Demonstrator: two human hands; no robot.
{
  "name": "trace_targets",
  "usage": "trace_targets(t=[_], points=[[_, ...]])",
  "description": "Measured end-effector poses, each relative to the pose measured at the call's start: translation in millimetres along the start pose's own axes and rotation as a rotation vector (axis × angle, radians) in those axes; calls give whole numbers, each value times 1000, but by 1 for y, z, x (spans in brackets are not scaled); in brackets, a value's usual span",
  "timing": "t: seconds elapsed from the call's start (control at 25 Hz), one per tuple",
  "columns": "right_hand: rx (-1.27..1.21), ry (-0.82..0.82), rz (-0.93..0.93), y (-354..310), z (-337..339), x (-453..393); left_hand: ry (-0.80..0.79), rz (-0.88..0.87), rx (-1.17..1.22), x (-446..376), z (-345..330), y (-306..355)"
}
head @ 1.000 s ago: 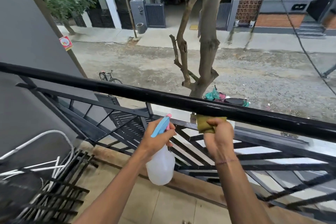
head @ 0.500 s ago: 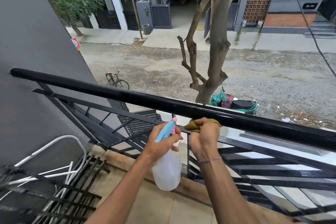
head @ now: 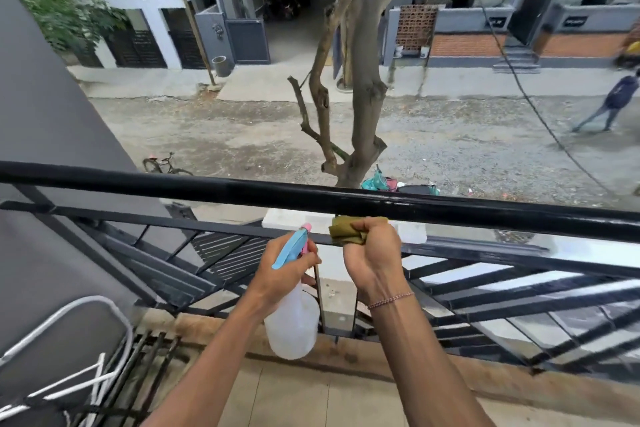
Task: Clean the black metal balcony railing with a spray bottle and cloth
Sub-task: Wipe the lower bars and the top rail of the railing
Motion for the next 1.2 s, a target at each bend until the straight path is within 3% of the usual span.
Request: trace_targets(t=[0.16,0.24,0.32,0.44,0.52,0.6,0.8,1.2], points=[[-67,186,198,-27,15,16,-83,-27,-20,-7,-18,-4],[97,200,305,-39,22,21,-106,-51,-31,-8,-29,-4],[457,162,498,-51,30,18,-125,-59,-39,-9,-40,0],[1297,32,871,-74,27,10,-200,-77,-48,-9,-70,10],[1910,-13,944,-72,37,-10,-220,-82,-57,-9,-89,16],[2238,-17,942,-69,55,-19,-243,-96,-56,-4,-106,22],[2268,38,1085,-117,93,-10,-266,-88,-59,2,-141,34],[2305,260,726,-312,252,-5,-374,-145,-74,-1,-296,75]])
Point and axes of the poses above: each hand's wrist, its own x-axis away from the middle knuckle, its own z-axis out of the back of the hand, y = z × x, the point moved 6 cm from there along -x, towards the middle knuckle, and after that the axes turned 2 degrees about -y, right-handed, at the moved point
